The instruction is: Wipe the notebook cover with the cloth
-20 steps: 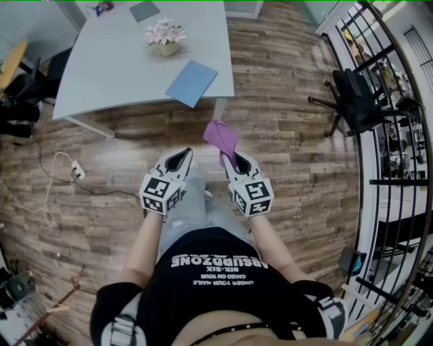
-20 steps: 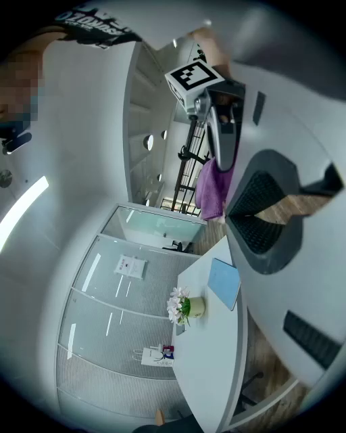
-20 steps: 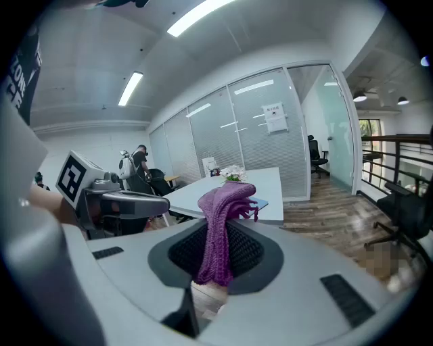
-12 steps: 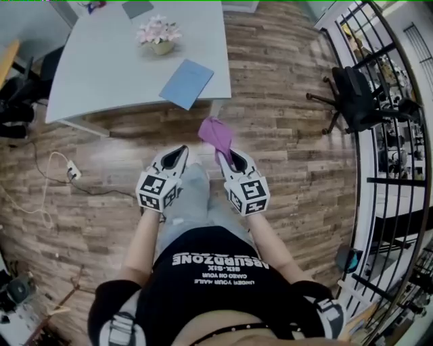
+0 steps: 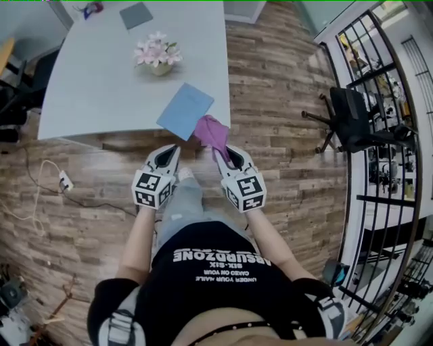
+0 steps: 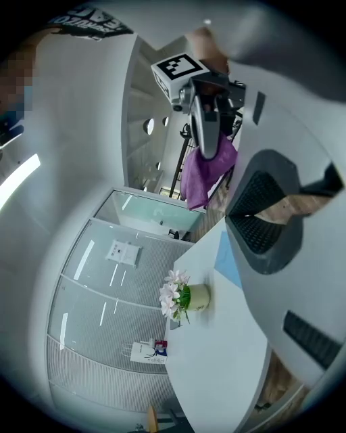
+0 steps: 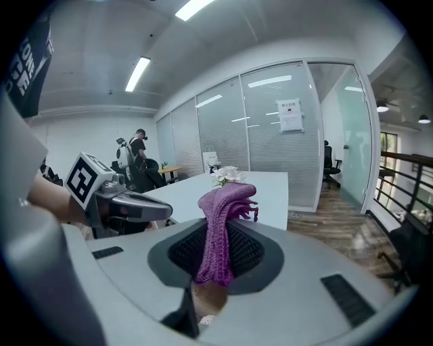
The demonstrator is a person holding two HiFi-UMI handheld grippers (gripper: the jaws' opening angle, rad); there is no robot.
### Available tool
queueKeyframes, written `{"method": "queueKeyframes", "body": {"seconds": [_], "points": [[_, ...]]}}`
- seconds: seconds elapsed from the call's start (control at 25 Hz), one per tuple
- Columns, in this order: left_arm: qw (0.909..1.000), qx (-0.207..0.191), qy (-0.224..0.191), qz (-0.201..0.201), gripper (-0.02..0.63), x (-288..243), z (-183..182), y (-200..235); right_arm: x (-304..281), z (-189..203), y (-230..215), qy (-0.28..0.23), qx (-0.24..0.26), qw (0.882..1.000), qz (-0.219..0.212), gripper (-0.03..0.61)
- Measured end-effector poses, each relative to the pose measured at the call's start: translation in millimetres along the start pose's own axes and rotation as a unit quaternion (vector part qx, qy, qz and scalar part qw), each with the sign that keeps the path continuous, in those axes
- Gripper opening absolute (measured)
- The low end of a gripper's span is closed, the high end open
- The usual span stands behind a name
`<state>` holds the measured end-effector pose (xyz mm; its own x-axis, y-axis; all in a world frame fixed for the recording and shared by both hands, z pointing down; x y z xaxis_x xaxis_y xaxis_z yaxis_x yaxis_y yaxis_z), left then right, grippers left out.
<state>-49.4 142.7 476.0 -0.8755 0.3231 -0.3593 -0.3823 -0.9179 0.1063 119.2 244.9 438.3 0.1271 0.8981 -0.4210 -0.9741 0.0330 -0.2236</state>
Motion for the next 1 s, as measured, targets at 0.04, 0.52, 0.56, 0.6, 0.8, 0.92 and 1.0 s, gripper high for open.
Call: {"method": "queueKeyframes", "body": {"seconds": [0.04,0.52,0.56,0.6,0.8,0.92,1.0], "points": [[1.0000,0.002,-0.003,-0.005,0.017,-6,-6,11,-11,-8,-5,0.004,0.004,1.000,-0.002,0.075],[0.9972,0.032,0.029,-0.061,0.017,-37,11,91,-155,-53,-63,0.075,0.069,0.995,0.001,0.077],[0.9965,0.038,0.037,-0.064,0.017,-35,19,91,-162,-54,-63,0.079,0.071,0.994,-0.002,0.077],[0.9957,0.044,0.044,-0.068,0.017,-32,26,91,-170,-55,-64,0.084,0.074,0.994,-0.004,0.077],[0.9920,0.060,0.067,-0.088,0.017,-29,43,95,-217,-61,-74,0.118,0.112,0.987,-0.007,0.077],[0.9906,0.067,0.073,-0.094,0.017,-32,44,97,-246,-59,-82,0.144,0.135,0.980,-0.008,0.078],[0.9896,0.072,0.078,-0.097,0.017,-33,44,98,-262,-56,-86,0.163,0.144,0.976,-0.008,0.080]]}}
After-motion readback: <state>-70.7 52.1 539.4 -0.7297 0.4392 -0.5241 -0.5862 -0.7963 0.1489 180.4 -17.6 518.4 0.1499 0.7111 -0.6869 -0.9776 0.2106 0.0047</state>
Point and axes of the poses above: the fingertips, and each gripper's own axes: x backward along the fingers, y to its left, z out of its underside, the point moved 7 cm from there along x, backward along the fingers, and after that the axes turned 10 degrees about -x, right-handed, at the moved point
